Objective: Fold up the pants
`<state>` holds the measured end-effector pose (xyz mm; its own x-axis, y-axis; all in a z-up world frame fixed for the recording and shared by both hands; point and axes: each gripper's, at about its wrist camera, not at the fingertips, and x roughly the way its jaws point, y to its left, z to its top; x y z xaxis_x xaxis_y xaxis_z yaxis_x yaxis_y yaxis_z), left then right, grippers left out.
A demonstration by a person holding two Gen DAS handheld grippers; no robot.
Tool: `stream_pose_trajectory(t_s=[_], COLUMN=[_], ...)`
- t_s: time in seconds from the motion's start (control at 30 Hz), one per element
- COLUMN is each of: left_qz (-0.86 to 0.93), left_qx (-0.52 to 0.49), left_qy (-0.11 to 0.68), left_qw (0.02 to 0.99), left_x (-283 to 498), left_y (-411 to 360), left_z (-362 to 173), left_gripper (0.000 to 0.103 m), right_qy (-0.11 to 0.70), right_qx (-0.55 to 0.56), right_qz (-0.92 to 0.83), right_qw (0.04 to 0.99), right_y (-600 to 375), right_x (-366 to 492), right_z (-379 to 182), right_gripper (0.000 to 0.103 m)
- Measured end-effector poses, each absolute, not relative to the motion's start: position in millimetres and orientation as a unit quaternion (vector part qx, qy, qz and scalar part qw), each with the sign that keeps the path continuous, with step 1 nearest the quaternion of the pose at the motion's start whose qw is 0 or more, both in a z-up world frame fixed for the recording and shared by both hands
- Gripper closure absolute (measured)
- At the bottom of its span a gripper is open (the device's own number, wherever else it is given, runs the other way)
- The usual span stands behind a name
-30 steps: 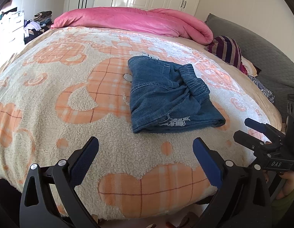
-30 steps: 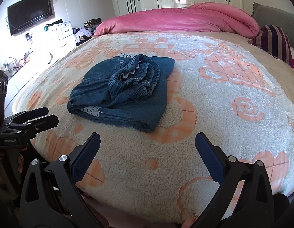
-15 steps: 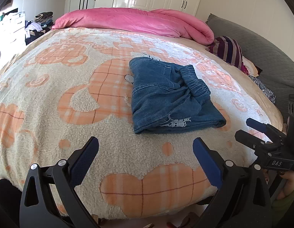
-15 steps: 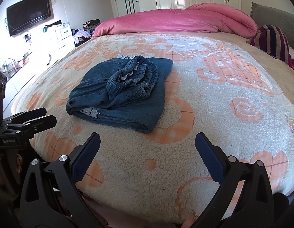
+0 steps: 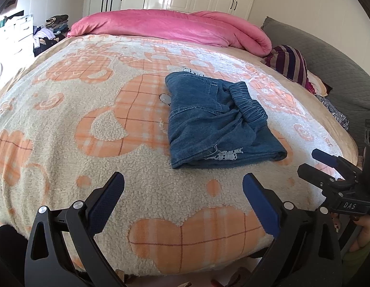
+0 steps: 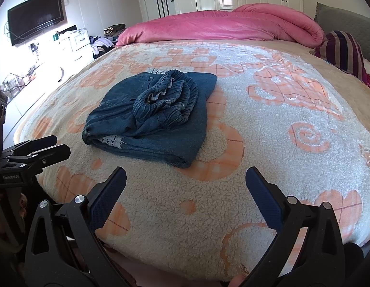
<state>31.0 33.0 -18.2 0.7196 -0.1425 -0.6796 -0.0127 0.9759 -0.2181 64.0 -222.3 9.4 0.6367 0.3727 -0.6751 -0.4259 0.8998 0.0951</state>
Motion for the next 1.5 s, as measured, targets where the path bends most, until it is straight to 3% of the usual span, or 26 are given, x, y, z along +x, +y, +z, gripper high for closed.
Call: stream_pose_trajectory(t_s=[1.13, 1.33, 1.5], left_qz=[-0.015, 0.04, 0.111], left_qx=[-0.101, -0.114, -0.12], left_qy=[0.358, 0.332, 0.358], left_qw=[0.928, 0.936, 0.919], left_x=[35, 45, 83], left_y=[39, 72, 135], left_z=[-17, -6, -10], left_gripper=[0.004, 0.004, 0.004], right_qy=[0.373, 0.37, 0.358], right_qx=[-0.032, -0.02, -0.011], right_qz=[0.189, 0.156, 0.086], right_qw=[0.908, 0.916, 0.93], right_y=[-233, -261, -316], right_x=[77, 99, 145], right_z=[2, 5, 16], right_gripper=[0.009, 0.009, 0.009])
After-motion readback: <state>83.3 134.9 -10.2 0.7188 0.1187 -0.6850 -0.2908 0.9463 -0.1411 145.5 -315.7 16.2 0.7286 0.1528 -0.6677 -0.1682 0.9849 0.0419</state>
